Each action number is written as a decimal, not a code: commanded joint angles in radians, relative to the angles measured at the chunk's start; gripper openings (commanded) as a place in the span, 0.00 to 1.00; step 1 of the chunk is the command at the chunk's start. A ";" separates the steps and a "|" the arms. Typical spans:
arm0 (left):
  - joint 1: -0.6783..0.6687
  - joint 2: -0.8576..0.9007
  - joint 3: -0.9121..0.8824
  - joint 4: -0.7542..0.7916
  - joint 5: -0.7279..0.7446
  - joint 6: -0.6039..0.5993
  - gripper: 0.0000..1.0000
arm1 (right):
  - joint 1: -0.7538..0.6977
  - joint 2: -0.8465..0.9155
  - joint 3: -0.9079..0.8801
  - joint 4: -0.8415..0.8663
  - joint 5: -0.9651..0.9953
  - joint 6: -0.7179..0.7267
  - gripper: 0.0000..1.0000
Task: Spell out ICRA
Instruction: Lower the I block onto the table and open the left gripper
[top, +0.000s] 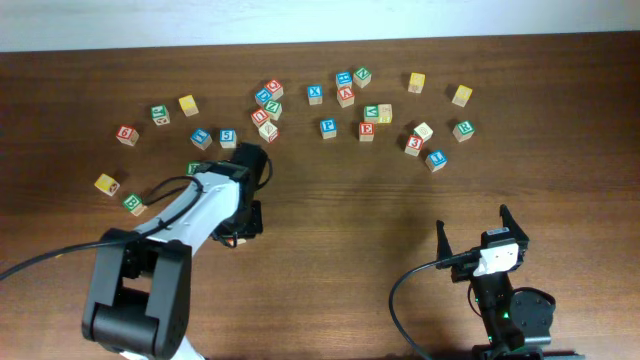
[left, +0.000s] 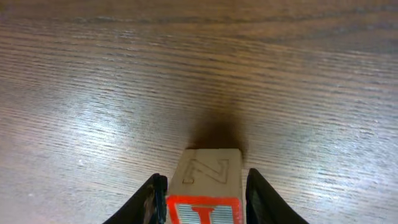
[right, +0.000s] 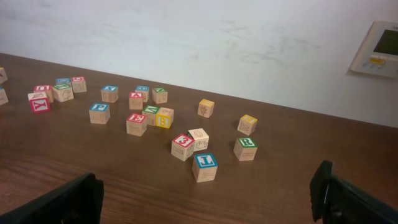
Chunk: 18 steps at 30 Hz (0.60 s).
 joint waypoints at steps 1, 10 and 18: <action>0.002 -0.009 -0.006 0.002 0.059 0.028 0.33 | -0.006 -0.006 -0.005 -0.006 0.008 0.003 0.98; 0.002 -0.009 -0.006 0.009 0.058 0.028 0.26 | -0.006 -0.006 -0.005 -0.006 0.008 0.003 0.98; 0.002 -0.009 -0.006 0.009 0.059 0.028 0.28 | -0.006 -0.006 -0.005 -0.006 0.008 0.003 0.98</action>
